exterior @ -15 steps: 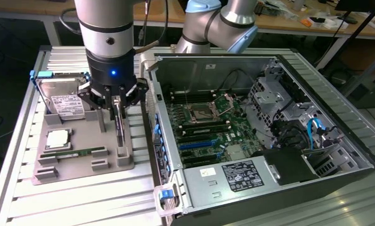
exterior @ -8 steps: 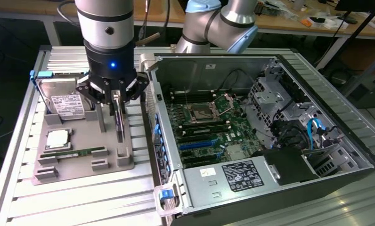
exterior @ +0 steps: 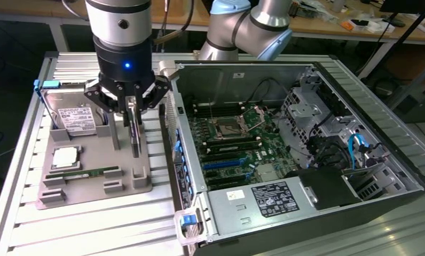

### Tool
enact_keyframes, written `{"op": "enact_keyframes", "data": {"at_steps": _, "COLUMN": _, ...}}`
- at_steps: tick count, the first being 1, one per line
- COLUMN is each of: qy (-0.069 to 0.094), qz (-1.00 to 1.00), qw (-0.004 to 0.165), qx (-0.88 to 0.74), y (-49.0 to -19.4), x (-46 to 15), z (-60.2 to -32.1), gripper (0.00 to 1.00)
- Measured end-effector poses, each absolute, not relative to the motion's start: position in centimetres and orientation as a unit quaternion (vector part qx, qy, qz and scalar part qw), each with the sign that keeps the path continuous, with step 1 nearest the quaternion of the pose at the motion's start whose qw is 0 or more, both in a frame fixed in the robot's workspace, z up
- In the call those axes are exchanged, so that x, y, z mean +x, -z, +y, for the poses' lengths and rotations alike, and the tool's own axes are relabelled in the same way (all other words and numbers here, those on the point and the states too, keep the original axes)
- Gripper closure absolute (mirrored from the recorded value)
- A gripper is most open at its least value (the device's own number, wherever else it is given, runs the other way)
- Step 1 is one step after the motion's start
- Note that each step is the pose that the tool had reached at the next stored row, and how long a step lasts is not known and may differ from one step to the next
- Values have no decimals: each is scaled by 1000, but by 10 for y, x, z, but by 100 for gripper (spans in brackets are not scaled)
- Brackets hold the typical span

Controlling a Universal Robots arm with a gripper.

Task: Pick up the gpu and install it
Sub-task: 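Pick up the gpu and move the gpu toward the slot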

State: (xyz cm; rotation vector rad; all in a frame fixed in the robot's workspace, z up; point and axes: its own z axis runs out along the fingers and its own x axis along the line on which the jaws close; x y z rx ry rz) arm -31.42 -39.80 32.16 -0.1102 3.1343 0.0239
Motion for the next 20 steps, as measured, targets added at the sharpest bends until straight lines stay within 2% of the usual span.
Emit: {"op": "enact_keyframes", "data": {"at_steps": 20, "qy": -8, "qz": 999, "qw": 3, "qx": -35, "y": -339, "x": -314, "z": -398, "gripper": 72}}
